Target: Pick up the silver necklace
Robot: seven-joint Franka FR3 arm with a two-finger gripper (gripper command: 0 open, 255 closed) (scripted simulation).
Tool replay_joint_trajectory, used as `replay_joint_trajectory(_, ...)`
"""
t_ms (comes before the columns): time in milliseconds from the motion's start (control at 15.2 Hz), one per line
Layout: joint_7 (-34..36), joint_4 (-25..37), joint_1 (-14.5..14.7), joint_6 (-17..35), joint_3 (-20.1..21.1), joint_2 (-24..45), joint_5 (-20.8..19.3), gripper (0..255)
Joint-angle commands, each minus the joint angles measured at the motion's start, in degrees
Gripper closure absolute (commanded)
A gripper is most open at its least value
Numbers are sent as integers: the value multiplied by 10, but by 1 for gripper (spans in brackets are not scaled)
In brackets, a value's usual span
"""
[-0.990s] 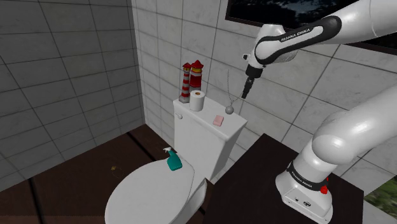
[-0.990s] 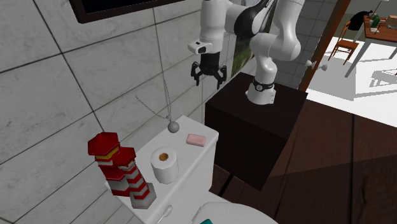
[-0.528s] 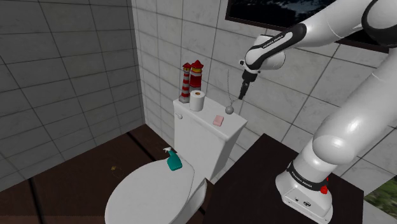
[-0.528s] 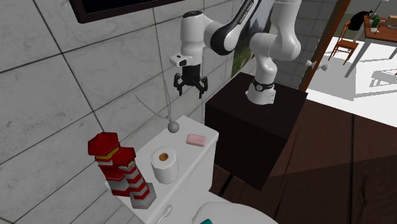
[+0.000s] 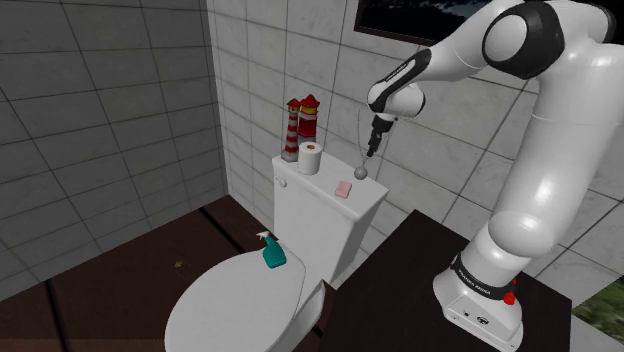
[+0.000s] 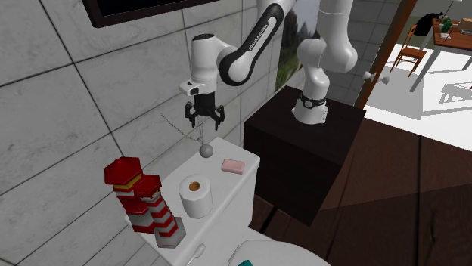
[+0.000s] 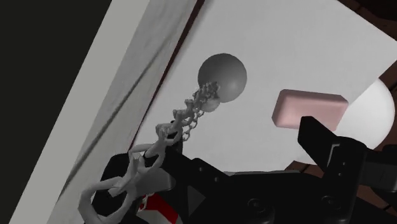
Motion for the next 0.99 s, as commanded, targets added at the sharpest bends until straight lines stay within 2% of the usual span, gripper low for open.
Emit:
replay_joint_trajectory(0, -48, 38, -21, 7, 12, 48, 38, 0)
replay_joint_trajectory(528, -84, 43, -40, 49, 36, 99, 80, 0)
replay_joint_trajectory(660, -84, 43, -41, 50, 37, 99, 80, 0)
replay_joint_trajectory(726, -89, 39, -43, 57, 40, 103, 86, 255)
replay_joint_trajectory(924, -94, 36, -46, 62, 42, 105, 89, 255)
